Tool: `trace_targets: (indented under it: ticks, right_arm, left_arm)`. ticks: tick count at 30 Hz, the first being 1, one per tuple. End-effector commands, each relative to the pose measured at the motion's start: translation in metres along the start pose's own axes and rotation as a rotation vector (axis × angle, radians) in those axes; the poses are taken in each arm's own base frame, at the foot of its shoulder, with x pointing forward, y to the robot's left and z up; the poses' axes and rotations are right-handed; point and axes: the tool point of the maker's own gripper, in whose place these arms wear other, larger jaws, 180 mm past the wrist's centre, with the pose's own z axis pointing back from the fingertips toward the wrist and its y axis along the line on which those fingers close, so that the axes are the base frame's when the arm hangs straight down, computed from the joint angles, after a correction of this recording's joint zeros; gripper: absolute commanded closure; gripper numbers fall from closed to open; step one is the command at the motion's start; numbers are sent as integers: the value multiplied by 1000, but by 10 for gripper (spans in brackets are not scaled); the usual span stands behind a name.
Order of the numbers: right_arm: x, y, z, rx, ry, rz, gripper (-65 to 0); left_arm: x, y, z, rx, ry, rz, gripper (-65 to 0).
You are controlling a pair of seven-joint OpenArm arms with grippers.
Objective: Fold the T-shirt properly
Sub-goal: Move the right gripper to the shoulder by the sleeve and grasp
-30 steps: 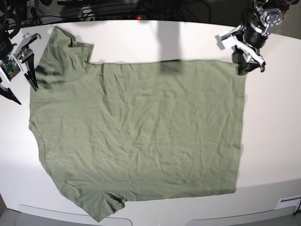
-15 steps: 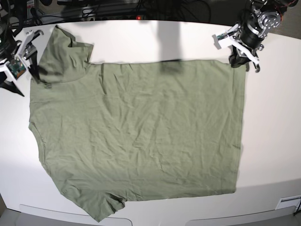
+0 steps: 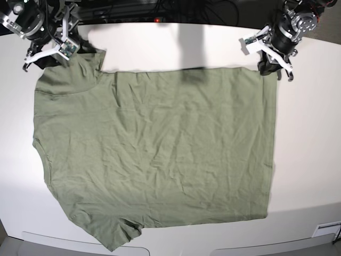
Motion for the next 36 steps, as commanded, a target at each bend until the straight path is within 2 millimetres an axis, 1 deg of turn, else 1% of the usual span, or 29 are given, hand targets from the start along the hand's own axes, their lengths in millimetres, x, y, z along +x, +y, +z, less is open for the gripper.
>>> trace_targets:
  ticks: [1, 7, 10, 14, 18, 25, 36]
  right_arm:
    - [1, -3, 0, -11, -2, 23, -399]
    - [-25, 12, -11, 29, 84, 45, -399]
    - [-32, 16, -14, 42, 97, 36, -399]
    - [-36, 19, -19, 56, 83, 20, -399]
    - [-48, 21, -23, 67, 110, 5, -399]
    - [-50, 18, -23, 52, 121, 36, -399]
    - [-47, 19, -24, 55, 93, 32, -399]
  left_arm:
    - [1, -12, 3, -53, -9, -5, 0]
    - [1, -12, 3, -53, -9, -5, 0]
    - [1, -12, 3, -53, -9, -4, 0]
    - [1, -12, 3, -52, -9, -5, 0]
    - [1, -12, 3, -53, -8, -5, 0]
    - [1, -12, 3, -53, -9, -4, 0]
    - [1, -12, 3, -52, -9, -4, 0]
